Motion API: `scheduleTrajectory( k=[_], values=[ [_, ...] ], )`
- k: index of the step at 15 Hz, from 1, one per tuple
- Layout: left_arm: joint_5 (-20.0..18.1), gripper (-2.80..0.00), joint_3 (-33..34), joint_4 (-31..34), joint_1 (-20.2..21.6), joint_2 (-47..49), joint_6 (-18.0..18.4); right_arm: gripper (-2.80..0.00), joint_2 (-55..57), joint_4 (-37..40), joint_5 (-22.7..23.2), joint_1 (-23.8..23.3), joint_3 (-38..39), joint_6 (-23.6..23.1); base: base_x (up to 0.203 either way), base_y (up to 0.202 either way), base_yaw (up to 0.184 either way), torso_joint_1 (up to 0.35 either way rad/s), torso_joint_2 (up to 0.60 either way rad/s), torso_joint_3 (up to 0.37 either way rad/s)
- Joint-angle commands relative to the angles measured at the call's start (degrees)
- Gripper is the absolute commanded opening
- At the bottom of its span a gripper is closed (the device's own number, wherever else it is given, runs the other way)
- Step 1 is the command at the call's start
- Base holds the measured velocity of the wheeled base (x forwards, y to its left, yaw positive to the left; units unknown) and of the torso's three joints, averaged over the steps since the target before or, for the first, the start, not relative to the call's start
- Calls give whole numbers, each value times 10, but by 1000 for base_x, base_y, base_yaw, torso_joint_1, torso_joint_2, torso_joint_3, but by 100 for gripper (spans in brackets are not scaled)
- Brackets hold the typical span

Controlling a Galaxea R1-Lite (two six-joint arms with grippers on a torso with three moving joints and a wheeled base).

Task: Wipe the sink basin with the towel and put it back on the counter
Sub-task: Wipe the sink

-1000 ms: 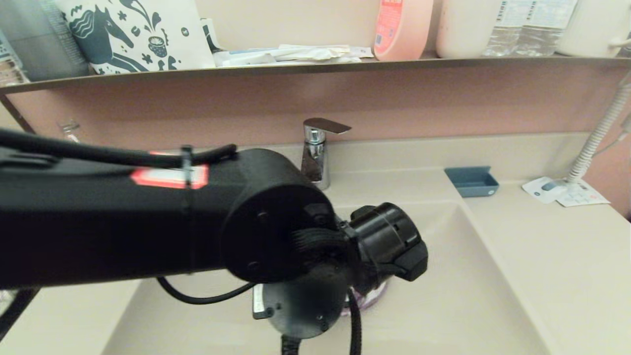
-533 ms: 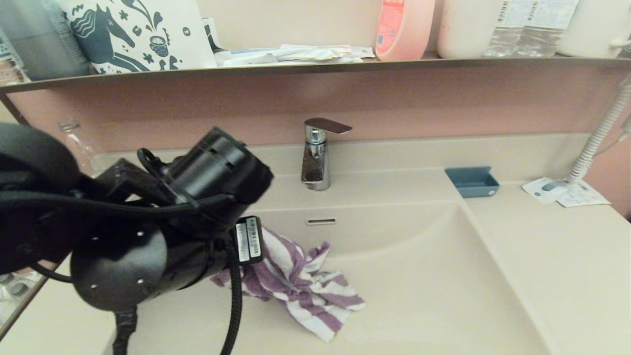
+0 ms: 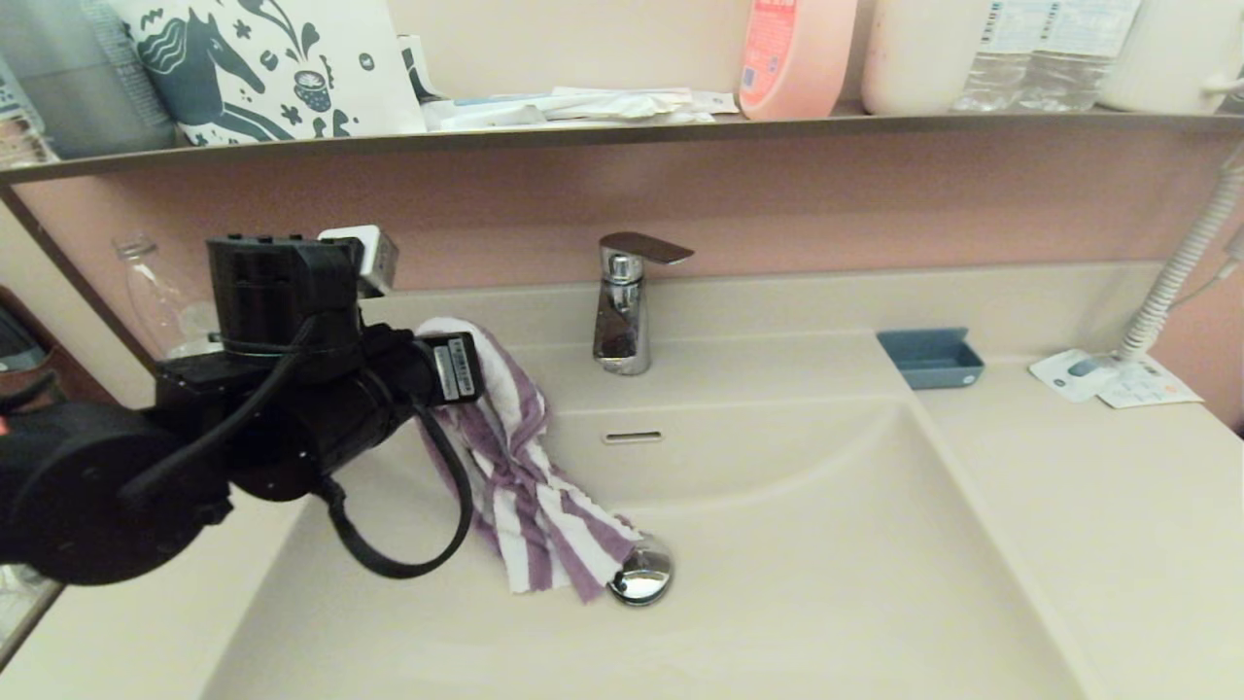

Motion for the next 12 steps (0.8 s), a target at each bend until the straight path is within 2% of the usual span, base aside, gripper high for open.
scheduleTrajectory(
  k=[1,3,4,8,12],
  values=[
    [-25,-280,-24,-117,31,91,51,-280,0,0,0,0,0,1,0,0,0,0,0,0],
    [-72,-280,-65,-132,63,120,61,-280,0,0,0,0,0,0,0,0,0,0,0,0],
    [-81,-280,-68,-133,71,130,63,-280,0,0,0,0,0,0,0,0,0,0,0,0],
    [-80,-280,-46,-147,74,158,44,-280,0,0,0,0,0,0,0,0,0,0,0,0],
    [-66,-280,15,-233,62,202,27,-280,0,0,0,0,0,0,0,0,0,0,0,0]
  ],
)
